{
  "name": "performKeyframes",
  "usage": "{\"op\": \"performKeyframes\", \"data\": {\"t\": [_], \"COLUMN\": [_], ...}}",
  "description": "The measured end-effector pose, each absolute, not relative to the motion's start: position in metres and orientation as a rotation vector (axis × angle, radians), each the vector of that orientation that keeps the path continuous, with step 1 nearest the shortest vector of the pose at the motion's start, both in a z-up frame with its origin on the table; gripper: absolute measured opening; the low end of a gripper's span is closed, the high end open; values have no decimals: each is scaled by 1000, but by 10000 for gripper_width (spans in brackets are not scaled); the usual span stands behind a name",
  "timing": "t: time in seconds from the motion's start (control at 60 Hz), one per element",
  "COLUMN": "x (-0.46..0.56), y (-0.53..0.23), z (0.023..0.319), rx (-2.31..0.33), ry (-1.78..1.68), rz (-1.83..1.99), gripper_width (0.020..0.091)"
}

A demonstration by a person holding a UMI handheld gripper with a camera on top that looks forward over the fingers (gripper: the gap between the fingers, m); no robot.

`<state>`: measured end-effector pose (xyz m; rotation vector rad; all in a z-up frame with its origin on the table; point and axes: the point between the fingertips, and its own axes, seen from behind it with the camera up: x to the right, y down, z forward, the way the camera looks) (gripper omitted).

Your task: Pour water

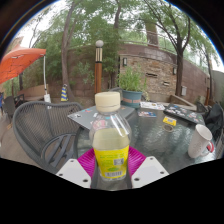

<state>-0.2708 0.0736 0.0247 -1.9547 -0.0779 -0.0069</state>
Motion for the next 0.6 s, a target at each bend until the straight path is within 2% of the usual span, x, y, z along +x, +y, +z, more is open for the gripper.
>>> {"op": "performKeyframes", "data": {"t": [0.05,0.1,0.15,0.233,0.317,0.333,0.517,0.6], "x": [-285,-292,-305,-290,-239,-241,-150,-115], "y": [71,73,82,95,102,106,115,115], "z": [24,49,77,157,183,199,179,189], "rx": [-2005,-1999,-1984,-1881,-1800,-1783,-1403,-1178], "ry": [-97,-100,-57,156,427,501,1231,1443], "rz": [78,147,240,500,813,850,1541,1732], "gripper_width": [382,370,371,372,372,372,369,368]}}
